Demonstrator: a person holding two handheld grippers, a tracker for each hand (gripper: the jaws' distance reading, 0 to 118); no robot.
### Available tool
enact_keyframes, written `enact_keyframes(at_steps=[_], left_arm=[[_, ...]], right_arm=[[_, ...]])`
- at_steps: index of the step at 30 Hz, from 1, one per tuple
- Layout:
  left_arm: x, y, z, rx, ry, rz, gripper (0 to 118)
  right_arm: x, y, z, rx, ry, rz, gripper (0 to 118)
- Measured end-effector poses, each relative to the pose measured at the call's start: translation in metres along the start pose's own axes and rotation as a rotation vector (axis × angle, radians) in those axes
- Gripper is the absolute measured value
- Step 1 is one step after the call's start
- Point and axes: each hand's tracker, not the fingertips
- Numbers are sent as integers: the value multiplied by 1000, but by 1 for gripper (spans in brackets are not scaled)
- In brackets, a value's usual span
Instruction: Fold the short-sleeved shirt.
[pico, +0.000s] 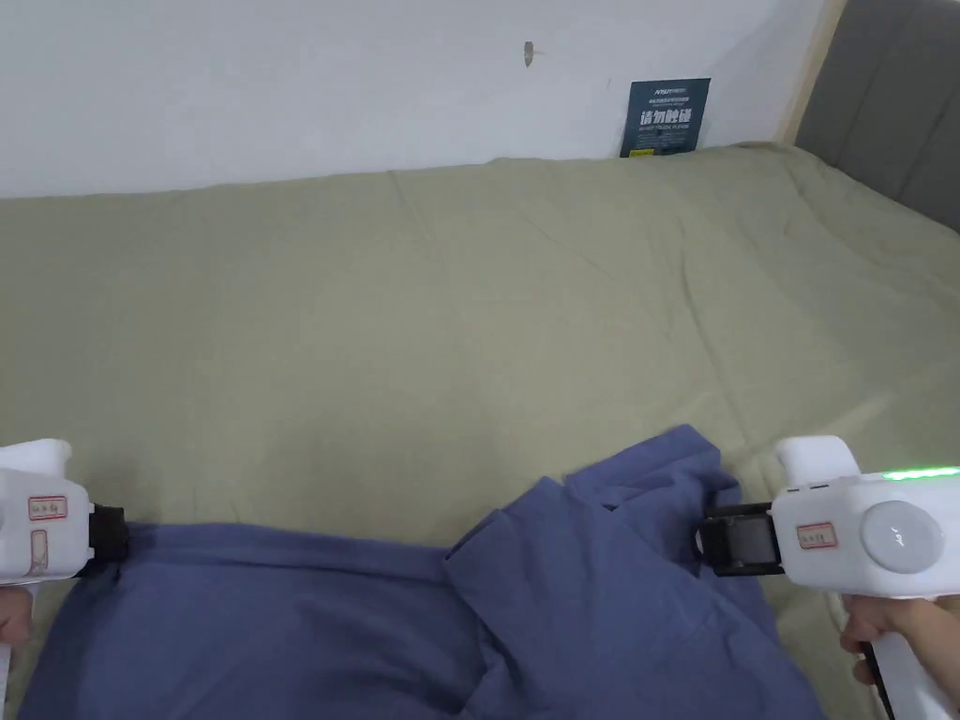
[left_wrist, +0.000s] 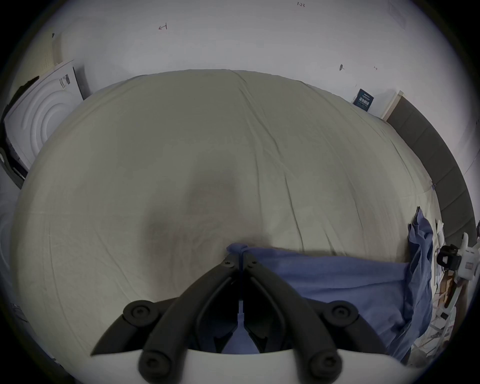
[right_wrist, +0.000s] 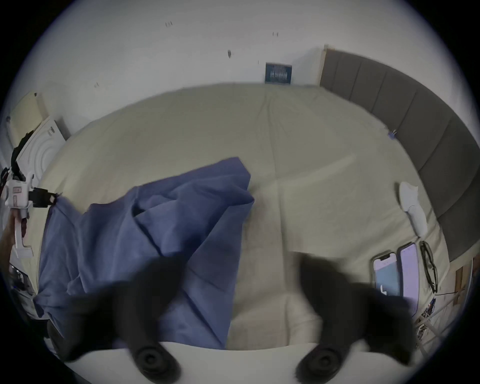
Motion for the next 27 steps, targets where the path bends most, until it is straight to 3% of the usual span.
enact_keyframes(at_steps=[4,6,7,10,11,20,27], left_arm=[[1,1,-1,-1,-3,0,0],[-1,4,-4,-5,-7,7,0],[-2,5,-5,-8,-7,10,0],[-3,5,-5,-15,-13,10,0],[-3,5,-5,-17,-13,10,0],[-12,9,23,6,-22,48,0],[-16,17,95,105,-22,64,0]], right_arm=[[-16,4,-9,-90,-54,81,117],[-16,3,-15,-107,-77,89,110],[-11,3,-20,-105,-73,86,99],[-2,0,-10,-83,33,6,35],[-2,0,-5,-85,17,20,9],[0,8,42,34,91,54,7],[5,21,118,150,161,28,7]])
